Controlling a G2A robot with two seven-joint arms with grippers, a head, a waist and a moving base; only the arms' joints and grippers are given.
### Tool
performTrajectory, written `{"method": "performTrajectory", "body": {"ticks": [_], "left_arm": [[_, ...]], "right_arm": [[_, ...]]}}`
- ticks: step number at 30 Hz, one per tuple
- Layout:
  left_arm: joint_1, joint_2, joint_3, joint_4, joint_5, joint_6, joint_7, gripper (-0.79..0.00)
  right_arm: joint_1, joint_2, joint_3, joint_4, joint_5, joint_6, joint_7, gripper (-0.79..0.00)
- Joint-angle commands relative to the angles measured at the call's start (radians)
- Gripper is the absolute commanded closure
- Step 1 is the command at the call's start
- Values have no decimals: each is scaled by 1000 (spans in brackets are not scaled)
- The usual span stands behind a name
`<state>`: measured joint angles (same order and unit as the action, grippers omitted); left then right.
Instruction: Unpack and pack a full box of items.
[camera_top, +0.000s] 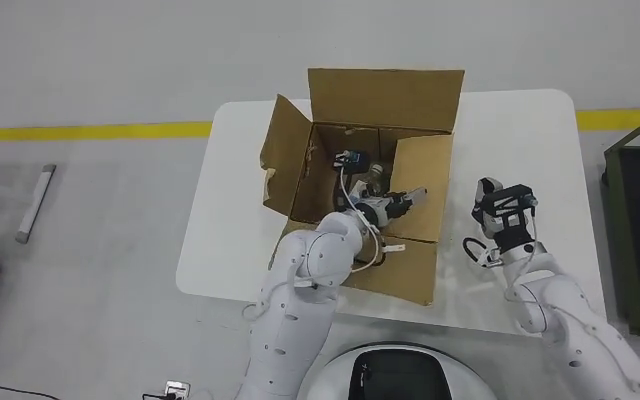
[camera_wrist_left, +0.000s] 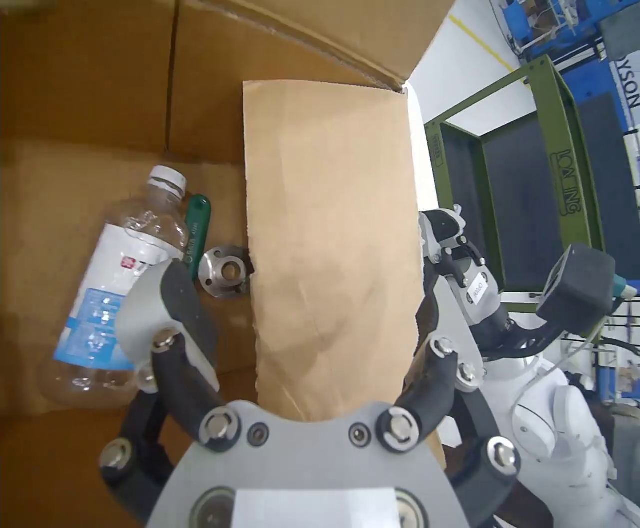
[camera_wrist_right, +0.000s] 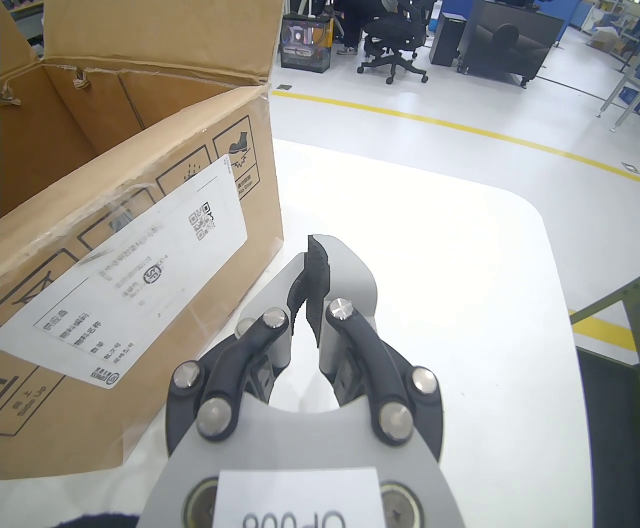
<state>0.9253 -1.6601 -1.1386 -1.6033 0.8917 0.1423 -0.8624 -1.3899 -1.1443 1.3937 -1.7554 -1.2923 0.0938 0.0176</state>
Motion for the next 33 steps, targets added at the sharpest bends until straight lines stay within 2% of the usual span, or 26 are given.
{"method": "performTrajectory", "body": {"ticks": [1,6,13,17,21,25,31,32,33], "left_arm": [[-6,2,-4,9,-3,5,1,-785],[-7,7,1,28,2,17,-22,-785],[-5,6,0,31,-81,53,-21,-785],[-4,1,-9,34,-201,104,-35,-785],[-4,-1,-7,31,-262,123,-5,-785],[-17,-2,-12,23,-308,139,12,-785],[-47,4,-13,-10,-306,126,22,-785],[-56,5,-9,-18,-299,120,23,-785],[-68,7,1,-24,-272,102,18,-785]], "right_arm": [[1,-2,-4,0,-3,-8,3,0],[7,-6,-11,3,-11,-22,6,0],[15,-11,-24,15,-21,-42,15,0],[19,-16,-31,18,-20,-40,15,0],[25,-20,-33,21,-13,-35,14,0],[33,-25,-24,20,15,-13,10,0],[44,-37,23,1,111,102,11,0],[46,-39,34,-4,138,126,20,-148],[49,-42,46,-11,172,146,31,-382]]}}
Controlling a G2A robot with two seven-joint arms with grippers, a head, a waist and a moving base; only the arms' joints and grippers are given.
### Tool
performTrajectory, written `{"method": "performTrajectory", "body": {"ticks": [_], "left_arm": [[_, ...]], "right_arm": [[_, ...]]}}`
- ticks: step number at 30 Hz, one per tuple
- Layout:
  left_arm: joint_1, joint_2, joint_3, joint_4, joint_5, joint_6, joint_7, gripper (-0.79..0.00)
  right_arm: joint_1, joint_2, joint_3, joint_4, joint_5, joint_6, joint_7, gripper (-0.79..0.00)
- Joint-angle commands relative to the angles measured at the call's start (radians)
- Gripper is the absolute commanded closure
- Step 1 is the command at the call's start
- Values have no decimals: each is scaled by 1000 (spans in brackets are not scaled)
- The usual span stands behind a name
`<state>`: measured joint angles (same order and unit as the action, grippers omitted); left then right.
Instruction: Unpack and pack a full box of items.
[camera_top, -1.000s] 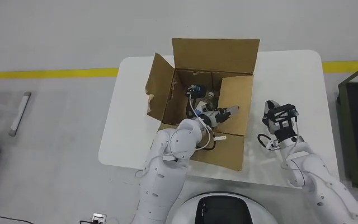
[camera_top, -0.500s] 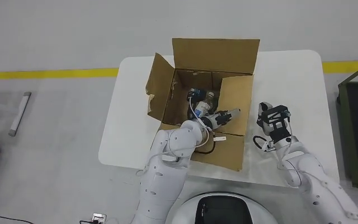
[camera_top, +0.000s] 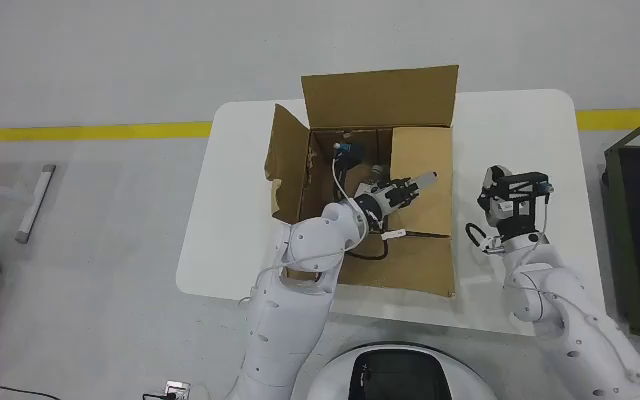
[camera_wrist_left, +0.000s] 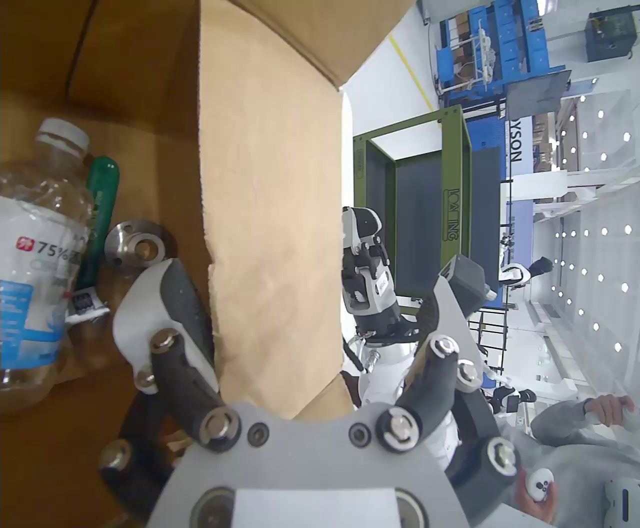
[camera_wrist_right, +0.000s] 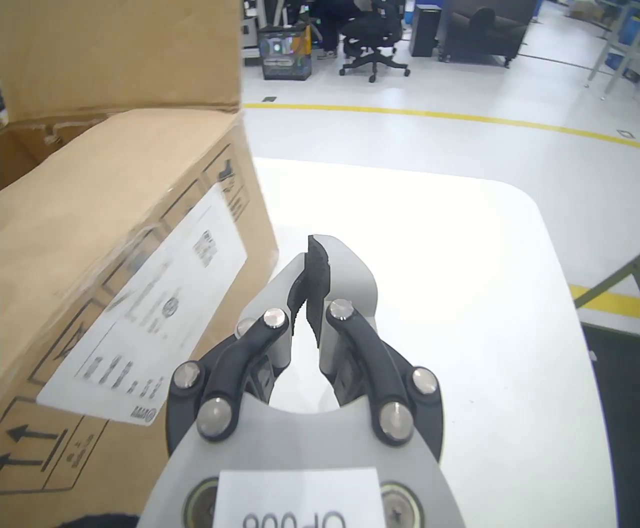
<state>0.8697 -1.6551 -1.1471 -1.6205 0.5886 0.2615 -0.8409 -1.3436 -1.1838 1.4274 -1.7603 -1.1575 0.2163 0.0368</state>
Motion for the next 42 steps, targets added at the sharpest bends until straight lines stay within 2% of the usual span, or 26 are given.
{"method": "performTrajectory", "body": {"ticks": [1,8,11,13,15,21,25,27,31,35,36,37,39,42], "left_arm": [[-26,3,17,-19,51,-35,1,-785],[-116,4,90,-23,124,-167,-4,-785],[-131,-2,112,-4,67,-167,11,-785],[-164,-4,153,4,110,-213,-12,-785],[-178,-7,175,15,101,-220,-5,-785],[-226,-16,249,50,131,-284,-3,-785],[-235,-23,278,70,115,-289,7,-785],[-233,-30,281,78,51,-280,19,-785],[-247,-35,304,99,45,-298,23,-785],[-256,-38,325,123,54,-318,17,-785],[-259,-38,331,128,63,-325,10,-785],[-262,-38,337,131,73,-332,5,-785],[-264,-38,348,141,84,-347,-7,-785],[-267,-38,355,146,95,-357,-11,-785]], "right_arm": [[5,-6,28,-15,99,43,28,-785],[13,-14,170,-33,400,115,146,-785],[13,-16,223,-36,505,135,182,-785],[11,-18,252,-44,577,146,208,-785],[8,-19,280,-52,632,150,230,-785],[0,-17,305,-59,647,142,242,-785],[-1,-17,305,-60,657,138,245,-785],[-1,-20,324,-69,734,114,251,-785],[23,-25,383,-75,886,156,262,-785],[44,-23,432,-82,1023,151,336,-785],[47,-22,440,-88,1043,147,361,-511],[47,-20,445,-91,1054,140,388,-379],[47,-14,448,-101,1056,122,442,-342],[47,-8,446,-118,1056,92,501,-372]]}}
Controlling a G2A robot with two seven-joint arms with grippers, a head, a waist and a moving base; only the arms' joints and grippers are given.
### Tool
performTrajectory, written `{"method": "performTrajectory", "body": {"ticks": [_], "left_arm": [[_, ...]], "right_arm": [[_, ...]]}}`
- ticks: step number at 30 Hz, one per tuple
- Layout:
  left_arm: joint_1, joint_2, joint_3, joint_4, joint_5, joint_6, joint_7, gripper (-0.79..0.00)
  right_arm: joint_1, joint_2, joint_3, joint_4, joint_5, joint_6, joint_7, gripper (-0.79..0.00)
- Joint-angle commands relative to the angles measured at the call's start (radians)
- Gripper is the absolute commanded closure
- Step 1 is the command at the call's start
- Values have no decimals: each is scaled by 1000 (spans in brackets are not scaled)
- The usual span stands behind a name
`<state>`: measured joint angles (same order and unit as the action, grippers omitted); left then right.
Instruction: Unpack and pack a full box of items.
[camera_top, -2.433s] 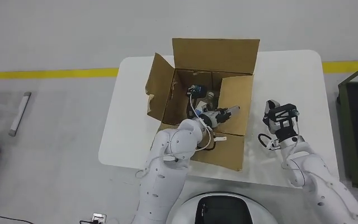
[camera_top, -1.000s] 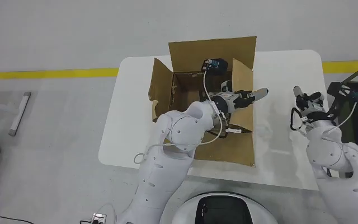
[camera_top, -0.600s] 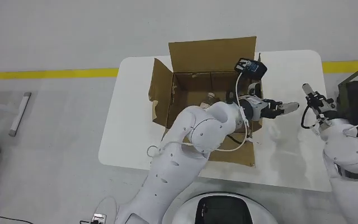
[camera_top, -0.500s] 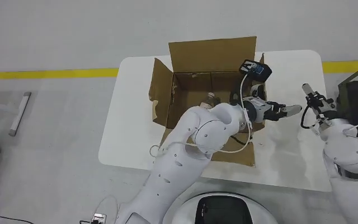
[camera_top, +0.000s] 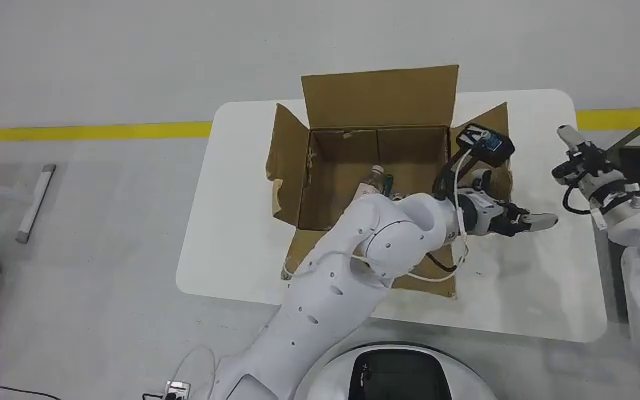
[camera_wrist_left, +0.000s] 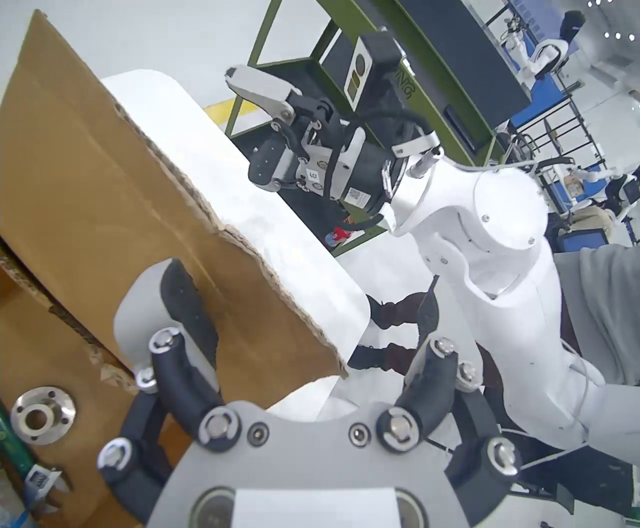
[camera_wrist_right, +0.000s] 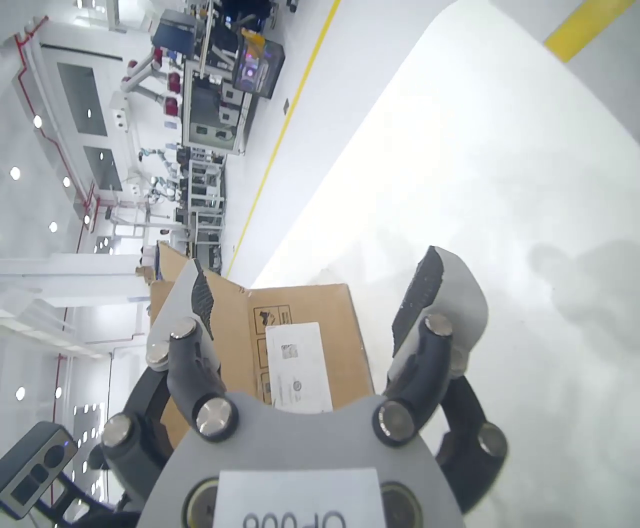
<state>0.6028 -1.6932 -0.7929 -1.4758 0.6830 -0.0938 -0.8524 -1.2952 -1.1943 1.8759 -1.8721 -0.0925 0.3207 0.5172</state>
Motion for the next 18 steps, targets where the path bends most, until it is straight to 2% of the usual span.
{"method": "performTrajectory", "body": {"ticks": [1,6,7,8,11,13,14,15,16,18], "left_arm": [[-1,-1,3,4,3,-2,-3,-785],[-8,1,11,11,32,-3,-34,-785],[-8,1,12,12,35,-2,-39,-785],[-8,1,12,12,38,-1,-44,-785],[-7,1,11,13,40,5,-55,-785],[-8,2,12,12,43,6,-63,-785],[-7,2,12,13,42,9,-68,-785],[-6,2,12,12,41,11,-72,-785],[-5,2,11,13,40,15,-76,-785],[-4,2,12,14,41,18,-82,-785]], "right_arm": [[-3,5,-8,-10,-18,-22,39,-376],[3,10,-23,-27,14,-54,97,-422],[4,11,-26,-30,26,-59,106,-517],[5,12,-28,-33,26,-62,108,-551],[12,14,-35,-39,48,-73,117,-573],[13,16,-38,-46,56,-85,122,-613],[15,16,-40,-49,71,-88,126,-662],[16,17,-39,-50,77,-94,127,-631],[15,18,-39,-51,78,-99,129,-643],[17,20,-38,-48,97,-100,134,-619]]}}
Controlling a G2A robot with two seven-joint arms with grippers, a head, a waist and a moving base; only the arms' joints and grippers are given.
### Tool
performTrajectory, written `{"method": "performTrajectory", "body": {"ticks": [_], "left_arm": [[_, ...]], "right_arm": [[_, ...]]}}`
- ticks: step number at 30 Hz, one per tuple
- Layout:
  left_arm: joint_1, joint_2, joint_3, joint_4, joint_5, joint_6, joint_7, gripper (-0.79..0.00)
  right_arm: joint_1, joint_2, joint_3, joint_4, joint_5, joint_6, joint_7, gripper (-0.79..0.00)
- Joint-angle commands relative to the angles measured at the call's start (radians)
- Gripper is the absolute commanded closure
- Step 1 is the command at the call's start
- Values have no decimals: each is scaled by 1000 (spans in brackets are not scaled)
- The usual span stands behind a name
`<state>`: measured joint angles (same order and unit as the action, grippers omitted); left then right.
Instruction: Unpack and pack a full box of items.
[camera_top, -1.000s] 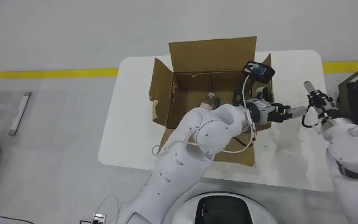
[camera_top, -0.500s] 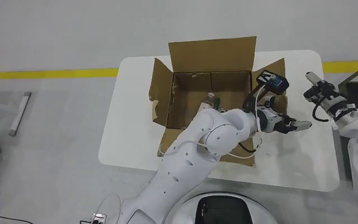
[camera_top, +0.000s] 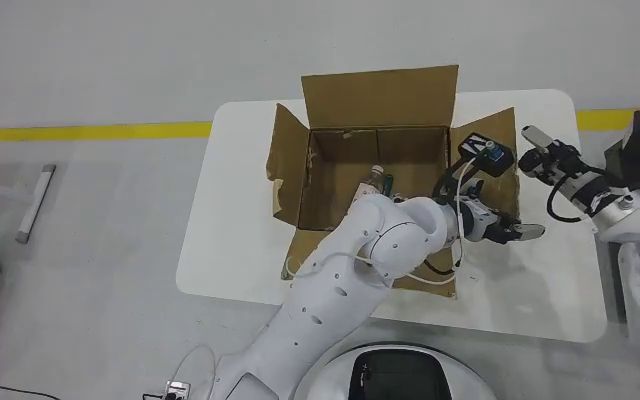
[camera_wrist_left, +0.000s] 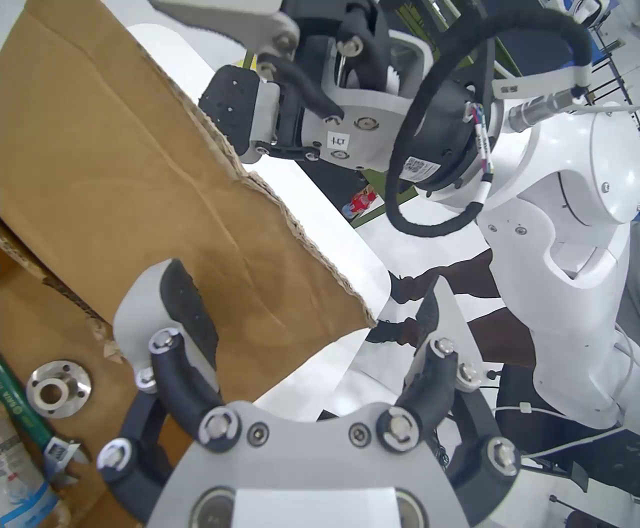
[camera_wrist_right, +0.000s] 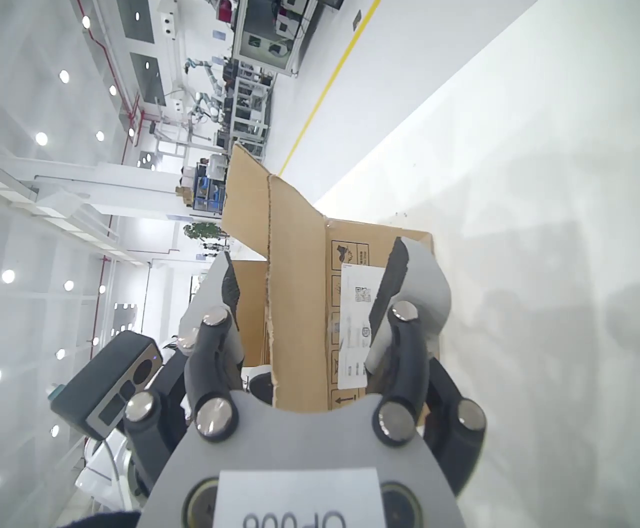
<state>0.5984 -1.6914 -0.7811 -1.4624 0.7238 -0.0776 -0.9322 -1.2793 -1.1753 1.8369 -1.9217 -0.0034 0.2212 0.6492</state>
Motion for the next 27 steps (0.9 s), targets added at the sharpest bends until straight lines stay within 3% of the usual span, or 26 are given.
{"method": "performTrajectory", "body": {"ticks": [1,2,5,8,14,21,25,27], "left_arm": [[1,0,0,0,-1,3,-5,-785],[1,0,-1,0,-2,4,-6,-785],[2,0,-1,-1,-4,0,-7,-785],[3,0,-1,0,-3,-2,-8,-785],[2,5,-22,-17,13,-2,-17,-785],[20,39,-118,-80,165,16,-66,-785],[33,64,-146,-84,311,-37,-154,-785],[32,77,-134,-78,419,-111,-219,-785]], "right_arm": [[2,2,-1,1,4,-7,7,-533],[2,4,-4,3,1,-11,12,-413],[5,8,-23,11,-27,-17,19,-277],[10,10,-42,21,-43,-14,14,0],[16,16,-67,42,-94,17,2,0],[14,23,-80,46,-125,21,-7,0],[12,25,-83,45,-130,23,-15,0],[11,26,-84,44,-129,26,-19,0]]}}
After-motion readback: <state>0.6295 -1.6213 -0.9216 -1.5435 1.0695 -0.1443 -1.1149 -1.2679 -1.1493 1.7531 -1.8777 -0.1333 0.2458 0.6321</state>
